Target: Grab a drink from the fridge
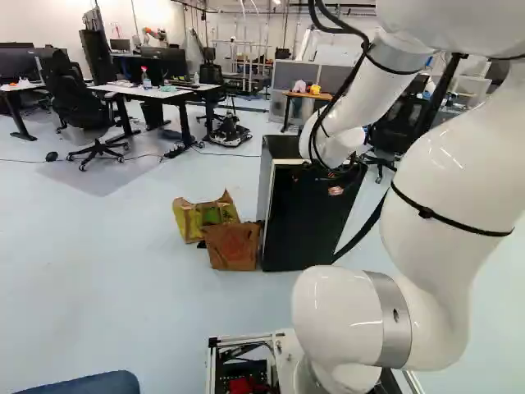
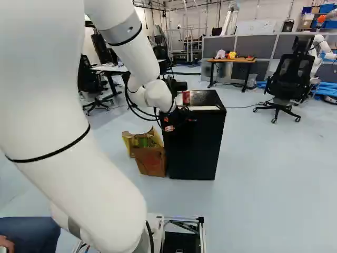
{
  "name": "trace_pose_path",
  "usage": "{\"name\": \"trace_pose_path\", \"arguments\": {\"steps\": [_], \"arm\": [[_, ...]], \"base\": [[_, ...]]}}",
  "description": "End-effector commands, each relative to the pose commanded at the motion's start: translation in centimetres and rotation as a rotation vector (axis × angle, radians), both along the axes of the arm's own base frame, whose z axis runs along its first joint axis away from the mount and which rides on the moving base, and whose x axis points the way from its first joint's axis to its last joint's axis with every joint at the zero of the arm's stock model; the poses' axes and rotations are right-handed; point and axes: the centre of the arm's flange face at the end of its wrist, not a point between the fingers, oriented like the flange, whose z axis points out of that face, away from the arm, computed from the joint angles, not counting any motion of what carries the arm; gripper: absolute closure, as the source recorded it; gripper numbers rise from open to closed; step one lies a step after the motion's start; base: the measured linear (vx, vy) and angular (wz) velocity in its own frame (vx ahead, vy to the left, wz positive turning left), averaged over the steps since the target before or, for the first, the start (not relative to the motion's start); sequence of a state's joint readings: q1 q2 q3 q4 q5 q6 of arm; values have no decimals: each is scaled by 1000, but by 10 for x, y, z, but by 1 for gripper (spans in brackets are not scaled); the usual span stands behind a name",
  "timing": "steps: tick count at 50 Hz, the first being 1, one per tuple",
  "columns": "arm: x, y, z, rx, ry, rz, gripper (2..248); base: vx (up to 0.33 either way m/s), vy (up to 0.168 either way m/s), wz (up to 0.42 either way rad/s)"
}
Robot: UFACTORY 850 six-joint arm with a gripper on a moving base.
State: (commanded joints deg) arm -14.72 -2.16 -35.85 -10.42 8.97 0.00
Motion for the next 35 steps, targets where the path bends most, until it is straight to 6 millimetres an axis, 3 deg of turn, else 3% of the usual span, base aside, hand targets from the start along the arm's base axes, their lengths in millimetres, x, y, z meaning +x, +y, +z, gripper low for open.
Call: {"name": "trace_pose_path", "arguments": {"steps": [35], "arm": [[12,1,17,-35,-248,41,3]], "base": [[0,0,0]]}}
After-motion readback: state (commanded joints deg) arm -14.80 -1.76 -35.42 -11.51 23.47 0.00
